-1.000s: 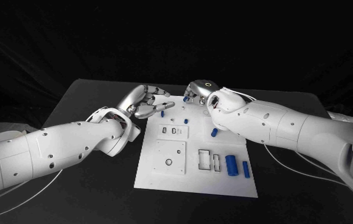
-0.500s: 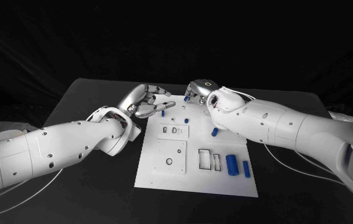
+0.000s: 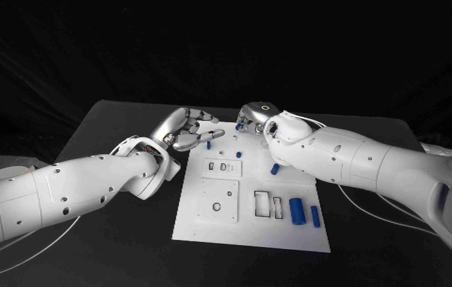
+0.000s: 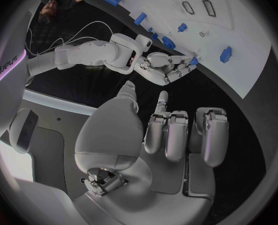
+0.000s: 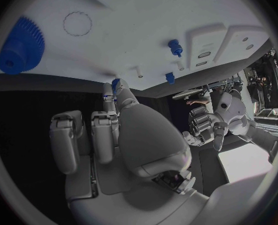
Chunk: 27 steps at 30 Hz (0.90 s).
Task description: Assemble the parts on the task board
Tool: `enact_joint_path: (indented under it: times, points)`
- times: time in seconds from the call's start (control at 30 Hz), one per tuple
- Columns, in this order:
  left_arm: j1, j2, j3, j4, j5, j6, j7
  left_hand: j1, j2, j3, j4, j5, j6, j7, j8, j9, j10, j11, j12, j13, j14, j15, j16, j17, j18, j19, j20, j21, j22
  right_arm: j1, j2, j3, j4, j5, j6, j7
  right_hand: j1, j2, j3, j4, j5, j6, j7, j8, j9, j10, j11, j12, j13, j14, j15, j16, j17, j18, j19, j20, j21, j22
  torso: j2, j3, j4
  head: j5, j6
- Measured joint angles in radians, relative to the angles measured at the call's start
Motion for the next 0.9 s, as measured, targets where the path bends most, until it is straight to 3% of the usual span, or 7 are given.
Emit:
enact_joint_path:
  times: [0.17, 0.23, 0.33, 0.53, 0.73, 0.9]
  points:
    - [0.0, 0.0, 0.0, 0.0, 0.0, 0.0, 0.0, 0.0, 0.0, 0.0, 0.0, 0.0, 0.0, 0.0, 0.0, 0.0, 0.0, 0.0, 0.0, 0.0, 0.0, 0.0, 0.0, 0.0, 0.0, 0.0, 0.0, 0.0, 0.0, 0.0, 0.0, 0.0, -0.001, -0.001, 0.008, -0.002, 0.004, -0.004, -0.002, 0.011, 0.0, -0.015, -0.007, -0.009, -0.003, -0.025, -0.001, -0.004, -0.001, 0.0, 0.0, 0.0, 0.0, 0.0, 0.0, 0.0, 0.0, 0.0, 0.0, -0.0006, 0.0, 0.002, 0.001]
    - [0.0, 0.001, 0.0, 0.0, 0.0, 0.0, -0.001, 0.0, 0.0, 0.0, 0.0, 0.0, 0.0, 0.0, 0.0, 0.0, 0.0, 0.0, 0.0, 0.0, 0.0, 0.0, 0.0, 0.0, 0.0, 0.0, 0.0, 0.0, 0.0, 0.0, -0.001, 0.0, 0.0, -0.001, 0.014, -0.004, -0.007, -0.017, -0.009, 0.026, 0.001, -0.052, -0.032, -0.014, -0.01, -0.051, 0.01, -0.004, -0.001, 0.0, 0.0, 0.0, 0.0, 0.0, 0.0, 0.0, 0.0, 0.0, 0.0, -0.0008, 0.0001, 0.003, -0.001]
    - [0.001, 0.001, 0.0, -0.001, -0.001, 0.0, -0.001, 0.0, 0.0, 0.0, 0.0, 0.0, 0.0, 0.0, 0.0, 0.0, 0.0, 0.0, 0.0, 0.0, 0.0, 0.0, 0.0, 0.0, 0.0, 0.0, 0.0, 0.0, 0.0, 0.0, -0.003, 0.0, 0.002, -0.001, 0.02, -0.008, -0.029, -0.045, -0.027, 0.038, 0.004, -0.137, -0.059, -0.018, -0.02, -0.085, 0.029, -0.004, -0.001, -0.002, 0.021, 0.0, 0.0, 0.0, 0.003, 0.008, 0.0, 0.0, 0.0, -0.0008, 0.0, 0.004, -0.003]
    - [0.001, 0.002, 0.0, -0.003, -0.001, 0.0, -0.002, 0.0, 0.0, 0.0, 0.0, 0.0, 0.0, 0.0, 0.0, 0.0, 0.0, 0.0, 0.0, 0.0, 0.0, 0.0, 0.0, 0.0, 0.0, 0.0, 0.0, 0.0, 0.0, 0.0, -0.007, 0.0, 0.01, 0.0, 0.023, -0.014, -0.045, -0.066, -0.036, 0.047, 0.004, -0.207, -0.07, -0.018, -0.02, -0.131, 0.046, -0.004, -0.001, -0.001, 0.032, 0.0, 0.0, 0.0, 0.0, 0.022, 0.0, 0.0, 0.0, -0.0006, -0.0005, 0.006, -0.005]
    - [0.001, 0.002, 0.0, -0.005, -0.001, 0.0, -0.003, 0.0, 0.0, 0.0, 0.0, 0.0, 0.0, 0.0, 0.0, 0.0, 0.0, 0.0, 0.0, 0.0, 0.0, 0.0, 0.0, 0.0, 0.0, 0.0, 0.0, 0.0, 0.0, 0.0, -0.028, 0.0, 0.043, 0.012, 0.009, -0.016, -0.049, -0.07, -0.039, 0.049, 0.004, -0.23, -0.056, -0.018, -0.018, -0.146, 0.05, -0.004, 0.0, 0.0, 0.04, 0.0, 0.0, 0.0, 0.0, 0.029, 0.0, 0.0, -0.001, 0.0, -0.0007, 0.007, -0.004]
    - [0.001, 0.003, 0.0, -0.014, -0.001, 0.0, -0.003, 0.004, 0.004, 0.0, 0.0, 0.0, 0.0, 0.0, 0.0, 0.0, 0.0, 0.0, 0.0, 0.0, 0.0, 0.0, 0.0, 0.0, 0.0, 0.0, 0.0, 0.0, 0.0, 0.009, -0.077, -0.001, 0.111, 0.032, -0.028, -0.016, -0.054, -0.075, -0.045, 0.055, 0.004, -0.239, -0.006, -0.018, -0.017, -0.138, 0.045, 0.003, 0.006, 0.0, 0.04, 0.0, 0.0, 0.0, 0.0, 0.029, 0.0, 0.0, -0.002, 0.0008, -0.0016, 0.008, 0.002]
